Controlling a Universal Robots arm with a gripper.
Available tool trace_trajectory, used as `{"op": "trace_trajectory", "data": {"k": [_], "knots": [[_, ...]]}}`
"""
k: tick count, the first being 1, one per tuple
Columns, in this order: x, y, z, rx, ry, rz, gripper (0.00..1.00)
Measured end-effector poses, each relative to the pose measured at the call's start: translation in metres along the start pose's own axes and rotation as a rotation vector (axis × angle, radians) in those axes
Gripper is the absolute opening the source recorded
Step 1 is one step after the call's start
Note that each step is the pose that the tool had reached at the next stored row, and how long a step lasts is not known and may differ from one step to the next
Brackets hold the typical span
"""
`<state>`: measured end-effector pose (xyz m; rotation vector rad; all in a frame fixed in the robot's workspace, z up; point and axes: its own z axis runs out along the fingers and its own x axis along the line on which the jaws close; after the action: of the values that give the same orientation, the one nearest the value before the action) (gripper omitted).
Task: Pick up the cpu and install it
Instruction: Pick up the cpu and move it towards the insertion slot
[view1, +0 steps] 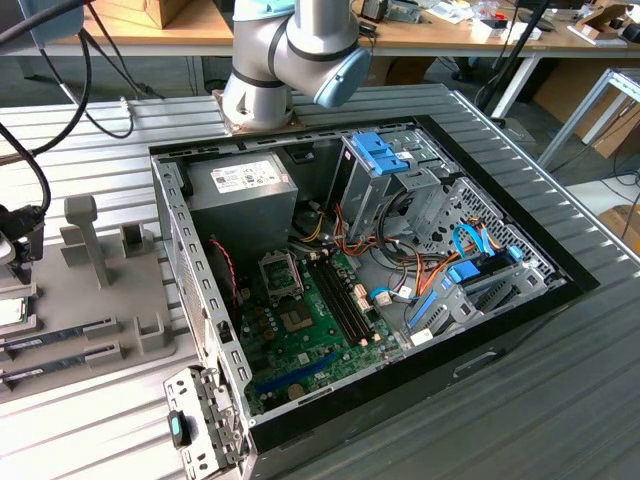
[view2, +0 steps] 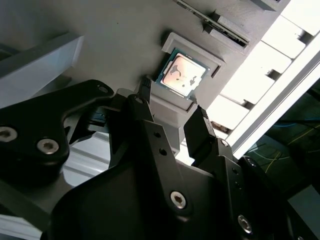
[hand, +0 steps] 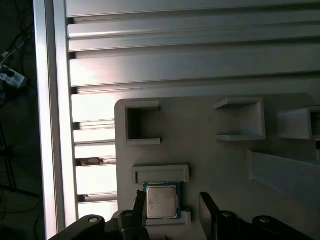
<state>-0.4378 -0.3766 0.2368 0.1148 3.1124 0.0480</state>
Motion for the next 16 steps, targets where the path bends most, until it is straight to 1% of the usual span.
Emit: {"op": "trace_trajectory", "data": {"k": [3,7,11,16], "knots": [[0.0001,-0.0004,0.0009,0.0000,0.0001,-0.001,0.54],[-0.0001,-0.0045,0.0021,-0.0001,0.0000,-0.001,0.54],[-0.0001,-0.0050,0.0027,0.0000,0.0002,-0.001,0.54],[0.0000,-0.0051,0.0049,-0.0001,0.0001,-0.001,0.54]]}}
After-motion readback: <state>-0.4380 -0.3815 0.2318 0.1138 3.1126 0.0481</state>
